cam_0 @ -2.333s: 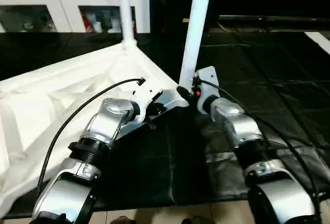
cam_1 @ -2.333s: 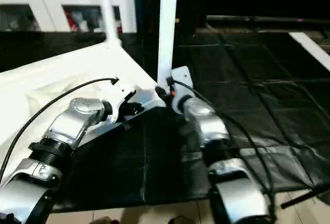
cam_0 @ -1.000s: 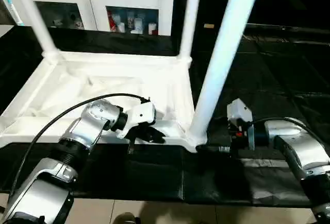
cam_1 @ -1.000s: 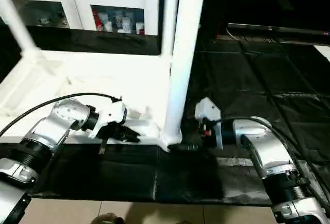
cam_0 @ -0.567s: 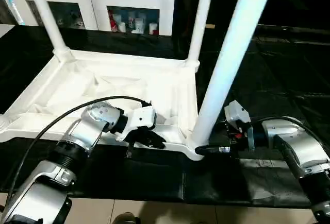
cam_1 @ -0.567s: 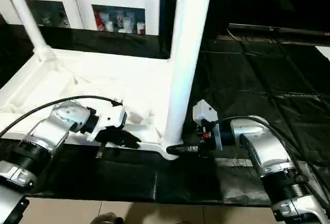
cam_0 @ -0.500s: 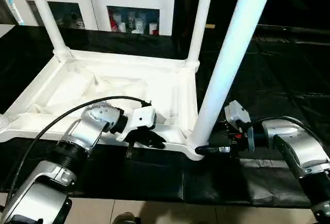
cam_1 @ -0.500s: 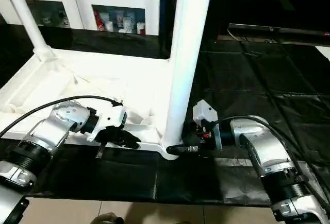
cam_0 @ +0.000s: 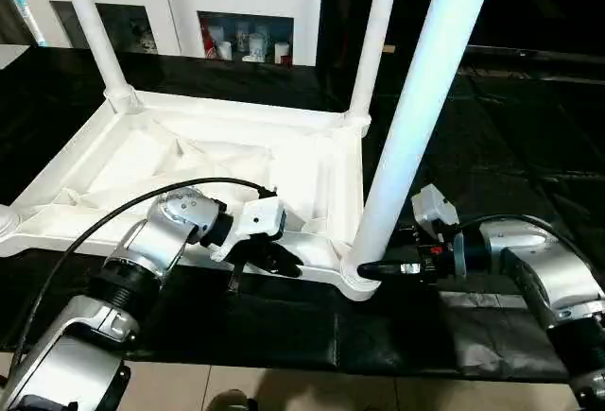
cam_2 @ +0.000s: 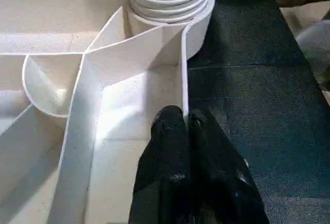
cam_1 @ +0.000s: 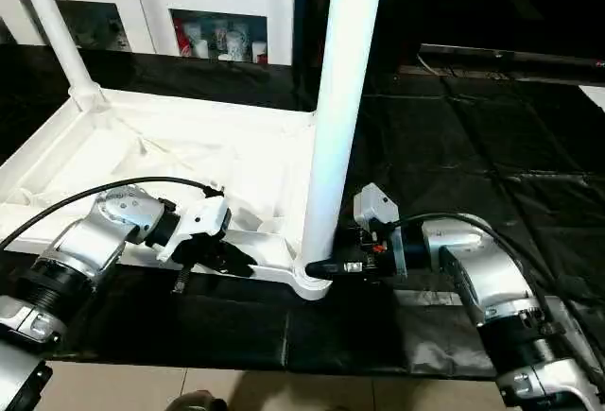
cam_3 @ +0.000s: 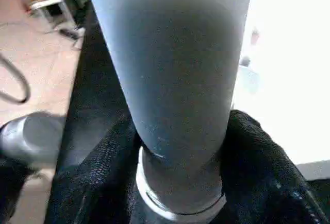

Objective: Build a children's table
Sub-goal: Rotate leg to tighten

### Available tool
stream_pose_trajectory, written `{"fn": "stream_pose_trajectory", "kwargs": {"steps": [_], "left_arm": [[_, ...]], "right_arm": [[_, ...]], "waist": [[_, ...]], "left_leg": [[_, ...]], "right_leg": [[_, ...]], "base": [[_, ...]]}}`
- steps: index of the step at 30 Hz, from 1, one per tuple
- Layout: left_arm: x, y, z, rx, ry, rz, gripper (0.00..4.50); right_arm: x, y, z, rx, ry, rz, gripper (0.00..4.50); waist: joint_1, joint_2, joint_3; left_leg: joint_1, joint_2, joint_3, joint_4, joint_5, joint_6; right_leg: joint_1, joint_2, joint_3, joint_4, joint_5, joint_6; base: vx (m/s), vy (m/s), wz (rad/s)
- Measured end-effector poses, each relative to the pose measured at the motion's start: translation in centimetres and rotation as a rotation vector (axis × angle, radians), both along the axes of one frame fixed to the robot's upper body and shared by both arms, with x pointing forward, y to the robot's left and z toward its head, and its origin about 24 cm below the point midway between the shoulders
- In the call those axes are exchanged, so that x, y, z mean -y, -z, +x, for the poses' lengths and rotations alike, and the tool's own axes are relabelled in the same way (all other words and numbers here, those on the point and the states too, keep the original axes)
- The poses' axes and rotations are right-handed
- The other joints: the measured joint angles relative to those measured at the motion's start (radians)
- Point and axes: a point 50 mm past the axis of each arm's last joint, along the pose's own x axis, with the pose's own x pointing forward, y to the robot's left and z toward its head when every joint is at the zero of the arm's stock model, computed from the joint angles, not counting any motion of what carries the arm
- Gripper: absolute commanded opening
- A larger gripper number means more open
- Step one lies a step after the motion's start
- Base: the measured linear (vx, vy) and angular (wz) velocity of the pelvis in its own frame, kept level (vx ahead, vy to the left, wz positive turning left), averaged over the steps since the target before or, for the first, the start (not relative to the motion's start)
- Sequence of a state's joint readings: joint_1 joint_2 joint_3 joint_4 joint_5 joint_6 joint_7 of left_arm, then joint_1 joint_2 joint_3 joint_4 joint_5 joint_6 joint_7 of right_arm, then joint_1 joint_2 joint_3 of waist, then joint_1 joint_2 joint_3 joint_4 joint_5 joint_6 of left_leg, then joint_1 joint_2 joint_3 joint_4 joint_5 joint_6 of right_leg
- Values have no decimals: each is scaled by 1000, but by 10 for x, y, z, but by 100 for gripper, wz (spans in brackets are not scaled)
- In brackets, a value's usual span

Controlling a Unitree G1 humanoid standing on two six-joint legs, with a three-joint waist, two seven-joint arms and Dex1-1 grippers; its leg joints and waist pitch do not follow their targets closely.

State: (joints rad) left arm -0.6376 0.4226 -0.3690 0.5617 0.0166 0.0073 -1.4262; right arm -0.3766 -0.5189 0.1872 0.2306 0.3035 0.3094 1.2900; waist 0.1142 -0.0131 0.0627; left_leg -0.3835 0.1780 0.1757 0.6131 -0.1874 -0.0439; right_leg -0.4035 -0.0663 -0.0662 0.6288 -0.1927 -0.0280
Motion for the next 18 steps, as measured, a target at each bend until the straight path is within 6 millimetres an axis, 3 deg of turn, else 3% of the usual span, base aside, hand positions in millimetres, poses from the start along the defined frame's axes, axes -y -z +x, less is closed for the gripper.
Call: {"fn": "stream_pose_trajectory", "kwargs": {"steps": [3,7,10,15,18], "left_arm": [[0,2,7,21,-130,-8,0],[8,1,20,19,-326,-48,0],[18,2,26,23,-438,-73,0],[34,-1,39,45,-648,-101,0],[39,-1,41,73,-686,-92,0]], "right_arm": [[-6,5,10,28,150,21,201],[-17,7,32,78,406,27,198],[-24,6,46,103,560,22,196],[-48,2,70,116,826,28,195],[-55,2,74,122,902,17,195]], "waist": [[-8,0,0],[-43,0,0],[-60,0,0],[-65,0,0],[-62,0,0]], "left_leg": [[2,0,0,0,1,-2],[2,0,0,0,2,-4],[0,1,0,-1,2,-4],[-5,5,0,-3,4,-5],[-6,5,0,-8,7,-1]], "right_leg": [[0,0,0,1,2,-2],[-1,0,0,0,5,-4],[-3,1,0,0,5,-4],[-9,6,-1,-1,5,-4],[-11,6,-1,-3,4,-5]], "base": [[0,0,0],[0,0,0],[0,0,0],[0,0,0],[0,0,0]]}}
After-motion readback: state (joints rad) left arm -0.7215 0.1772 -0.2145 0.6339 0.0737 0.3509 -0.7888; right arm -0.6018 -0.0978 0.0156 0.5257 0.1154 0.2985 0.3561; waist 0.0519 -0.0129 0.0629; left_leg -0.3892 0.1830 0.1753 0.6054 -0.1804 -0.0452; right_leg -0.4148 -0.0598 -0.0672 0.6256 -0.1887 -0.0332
